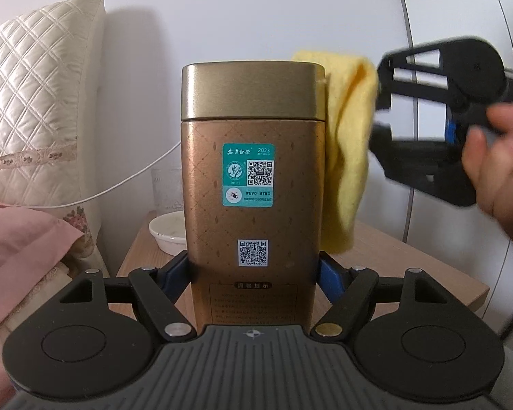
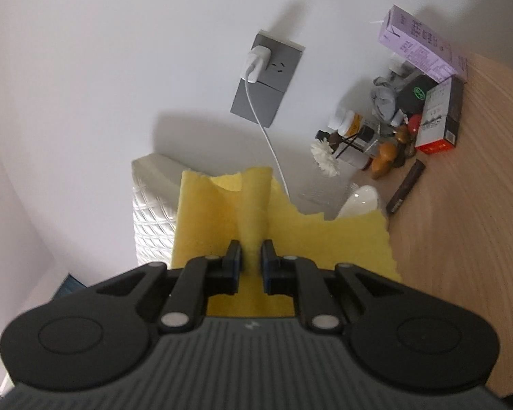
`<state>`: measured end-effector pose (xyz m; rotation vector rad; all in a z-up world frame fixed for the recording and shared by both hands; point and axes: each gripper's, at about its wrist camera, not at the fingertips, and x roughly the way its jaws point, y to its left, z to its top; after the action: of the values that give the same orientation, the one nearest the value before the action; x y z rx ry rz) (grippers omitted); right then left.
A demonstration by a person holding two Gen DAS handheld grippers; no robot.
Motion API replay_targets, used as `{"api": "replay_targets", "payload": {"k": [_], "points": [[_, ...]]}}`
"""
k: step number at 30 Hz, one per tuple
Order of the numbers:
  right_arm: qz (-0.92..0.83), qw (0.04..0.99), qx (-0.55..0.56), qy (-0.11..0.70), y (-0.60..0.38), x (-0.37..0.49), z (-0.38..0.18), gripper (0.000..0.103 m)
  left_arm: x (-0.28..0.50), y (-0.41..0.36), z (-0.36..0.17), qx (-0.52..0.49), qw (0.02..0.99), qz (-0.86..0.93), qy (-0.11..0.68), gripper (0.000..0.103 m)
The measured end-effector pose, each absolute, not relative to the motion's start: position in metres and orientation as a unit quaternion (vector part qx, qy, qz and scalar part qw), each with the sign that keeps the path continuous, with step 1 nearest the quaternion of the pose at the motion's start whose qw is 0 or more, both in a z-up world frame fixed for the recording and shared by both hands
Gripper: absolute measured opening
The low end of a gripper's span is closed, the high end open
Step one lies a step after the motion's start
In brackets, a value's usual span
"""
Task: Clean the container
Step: 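Lower the cloth in the right gripper and wipe the tin's side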
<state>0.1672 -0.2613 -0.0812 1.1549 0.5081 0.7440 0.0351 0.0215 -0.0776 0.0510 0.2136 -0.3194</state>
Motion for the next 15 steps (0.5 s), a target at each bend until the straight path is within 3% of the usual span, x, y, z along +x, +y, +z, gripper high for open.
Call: {"api": "replay_targets", "payload": {"k": [8,15], "points": [[0.293,0.734,0.537,0.296,-0.255,0.156,-0.143,0.013,0.038,0.019,-0.078,0.034,0.983,-0.152,0.101,0.079],[0.335,0.743,0.534,0.226,-0.257,0.146,-0.105,0.013,0.040,0.015,-0.077,0.035,0.983,-0.147,0.103,0.079]]}}
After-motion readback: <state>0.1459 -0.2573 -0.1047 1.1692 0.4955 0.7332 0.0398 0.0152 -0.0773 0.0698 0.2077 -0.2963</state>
